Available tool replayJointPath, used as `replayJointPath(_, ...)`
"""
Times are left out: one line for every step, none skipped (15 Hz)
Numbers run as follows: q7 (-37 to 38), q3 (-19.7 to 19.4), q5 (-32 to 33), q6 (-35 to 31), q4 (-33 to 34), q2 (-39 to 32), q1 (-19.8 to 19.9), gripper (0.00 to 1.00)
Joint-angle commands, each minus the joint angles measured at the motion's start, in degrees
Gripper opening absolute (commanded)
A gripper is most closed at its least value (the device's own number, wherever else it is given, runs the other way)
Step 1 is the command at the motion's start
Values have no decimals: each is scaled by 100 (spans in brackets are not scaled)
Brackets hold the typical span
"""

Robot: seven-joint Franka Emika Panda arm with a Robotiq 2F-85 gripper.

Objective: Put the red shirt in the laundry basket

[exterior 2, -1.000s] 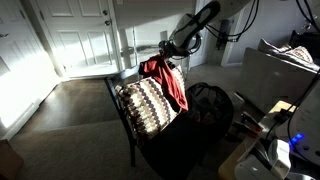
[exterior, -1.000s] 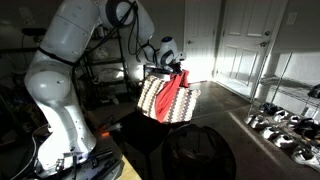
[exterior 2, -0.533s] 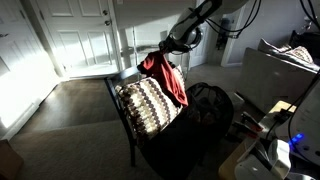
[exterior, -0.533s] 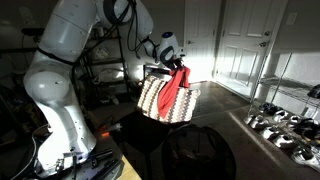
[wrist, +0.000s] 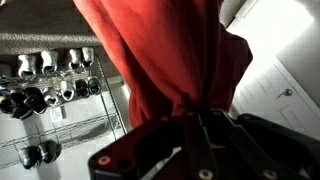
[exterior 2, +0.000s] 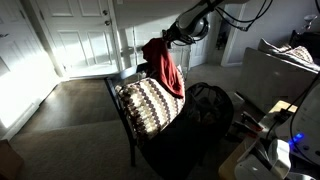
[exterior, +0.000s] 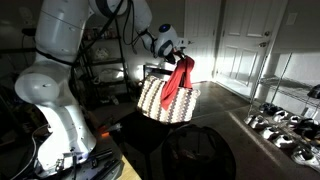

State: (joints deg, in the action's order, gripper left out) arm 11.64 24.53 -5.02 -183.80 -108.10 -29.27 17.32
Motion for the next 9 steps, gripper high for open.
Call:
replayJointPath(396, -340, -277, -689, -534, 601, -27, 2)
replayJointPath(503, -595, -353, -817, -608, 722, -158, 2)
replayJointPath(448, -930, -603, -931, -683, 839, -394, 2)
replayJointPath(470, -1185, -693, -1031, -761, 925, -534, 2)
replayJointPath(483, -1662, -856, -1169, -854, 1006, -889, 2)
replayJointPath(397, -2104, -1077, -1282, -930, 1069, -1225, 2)
replayJointPath(234, -2612, -1418, -1428, -1020, 1105, -1628, 2)
replayJointPath(65, -3057, -1774, -1568, -1076, 1098, -2003, 2)
replayJointPath(-165, -3525, -2198, -1722, -1135, 1058, -2415, 2)
